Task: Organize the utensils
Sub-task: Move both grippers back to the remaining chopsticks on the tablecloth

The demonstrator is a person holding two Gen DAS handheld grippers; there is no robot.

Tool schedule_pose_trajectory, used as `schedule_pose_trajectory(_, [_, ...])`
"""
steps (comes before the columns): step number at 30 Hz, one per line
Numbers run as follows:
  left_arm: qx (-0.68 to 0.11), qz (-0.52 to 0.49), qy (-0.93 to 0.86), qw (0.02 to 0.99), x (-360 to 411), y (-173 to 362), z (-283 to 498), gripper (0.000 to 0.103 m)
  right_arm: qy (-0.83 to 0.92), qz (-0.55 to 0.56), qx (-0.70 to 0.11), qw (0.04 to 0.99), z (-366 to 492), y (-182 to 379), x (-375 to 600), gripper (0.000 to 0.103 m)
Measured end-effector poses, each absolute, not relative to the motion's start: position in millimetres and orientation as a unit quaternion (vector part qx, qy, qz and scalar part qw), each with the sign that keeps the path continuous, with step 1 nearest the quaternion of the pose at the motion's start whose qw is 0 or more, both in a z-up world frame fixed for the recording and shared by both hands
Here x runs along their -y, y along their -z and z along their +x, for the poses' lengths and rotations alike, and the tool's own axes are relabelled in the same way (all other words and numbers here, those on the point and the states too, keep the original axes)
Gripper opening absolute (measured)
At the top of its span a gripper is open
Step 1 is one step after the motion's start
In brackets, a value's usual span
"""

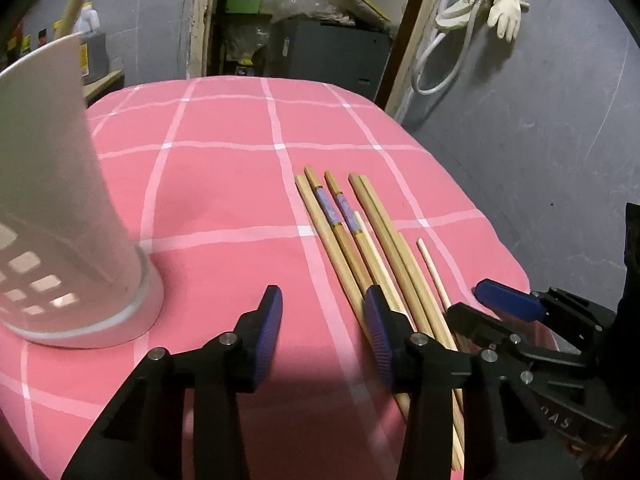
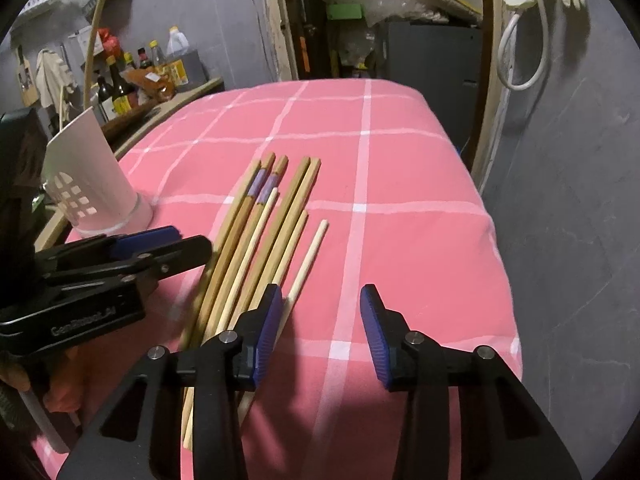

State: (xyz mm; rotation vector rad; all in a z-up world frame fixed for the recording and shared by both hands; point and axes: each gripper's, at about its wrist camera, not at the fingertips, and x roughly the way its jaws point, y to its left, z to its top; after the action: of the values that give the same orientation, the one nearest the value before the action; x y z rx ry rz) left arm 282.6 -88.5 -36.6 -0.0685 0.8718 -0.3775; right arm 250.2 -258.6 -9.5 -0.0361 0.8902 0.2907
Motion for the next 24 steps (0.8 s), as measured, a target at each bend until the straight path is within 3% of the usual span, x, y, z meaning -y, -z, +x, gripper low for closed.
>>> schedule_pose_trajectory(6, [-0.423,-0.032,0.179,0.887,94,38,290,0.029,-0.137,-0.028,-0.439,0.888,256,13,253,0.035])
schedule_pose_trajectory(10, [-0.430,-0.035,0.184,0.883,97,38,293,0.027,-0.138,-0.026,-0.439,0.888,256,13,254,0.024])
schedule_pose_trajectory(16, [-0.436,-0.029,0.190,0.879,99,38,298,0.015,-0.142,-0.022,-0.438,0.887,254,12,259,0.012])
schedule_pose_trajectory(24, [-0.465,-0.044,0.206,0.860,101,42,311,0.015,-0.144,-0.004,-0.449,0.882,259,14,262,0.012])
